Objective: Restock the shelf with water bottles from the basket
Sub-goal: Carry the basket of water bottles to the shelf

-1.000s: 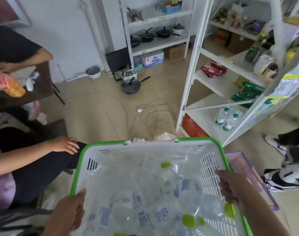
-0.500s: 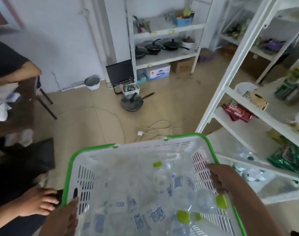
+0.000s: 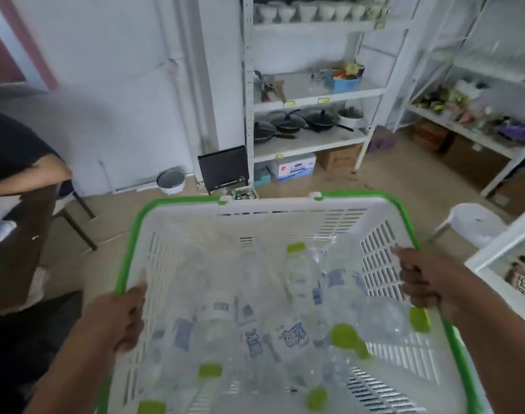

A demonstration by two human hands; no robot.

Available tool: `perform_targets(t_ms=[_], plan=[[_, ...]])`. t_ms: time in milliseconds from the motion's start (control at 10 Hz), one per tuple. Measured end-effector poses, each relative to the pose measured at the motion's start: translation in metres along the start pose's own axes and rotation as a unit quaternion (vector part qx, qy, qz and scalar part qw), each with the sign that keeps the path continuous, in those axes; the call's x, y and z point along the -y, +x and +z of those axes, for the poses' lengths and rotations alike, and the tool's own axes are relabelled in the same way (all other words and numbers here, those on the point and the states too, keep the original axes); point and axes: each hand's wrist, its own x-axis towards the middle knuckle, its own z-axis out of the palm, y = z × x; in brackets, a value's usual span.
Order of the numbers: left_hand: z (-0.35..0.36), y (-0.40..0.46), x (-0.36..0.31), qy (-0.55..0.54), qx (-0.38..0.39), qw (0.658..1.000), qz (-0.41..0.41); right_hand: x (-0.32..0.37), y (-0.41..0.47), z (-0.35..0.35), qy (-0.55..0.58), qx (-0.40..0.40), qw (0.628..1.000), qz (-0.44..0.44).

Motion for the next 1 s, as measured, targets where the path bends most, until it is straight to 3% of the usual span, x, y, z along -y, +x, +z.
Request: perform_targets(t_ms=[100, 200, 400, 700, 1000], plan=[[0.054, 0.033, -0.051, 0.002, -0.029, 0.998, -0.048, 0.026, 0.094, 0.003, -0.010, 0.004, 0.999, 0.035], [0.115, 0.101, -0.097, -0.036, -0.038, 0.998, -0.033, 0.049, 0.202, -0.001, -0.009, 0.012, 0.998, 0.067], [0.234, 0.269, -0.191, -0.013, -0.056, 0.995, -0.078, 0.129, 0.383, -0.023, -0.015, -0.013, 0.989, 0.147], [0.347, 0.426, -0.345, -0.005, 0.018, 0.998, -0.059, 0.257, 0.494, -0.077, 0.060, -0.095, 0.985, 0.134], [0.446, 0.552, -0.446, 0.087, 0.095, 0.991, -0.025, 0.312, 0.582, -0.113, 0.126, -0.154, 0.971, 0.129]])
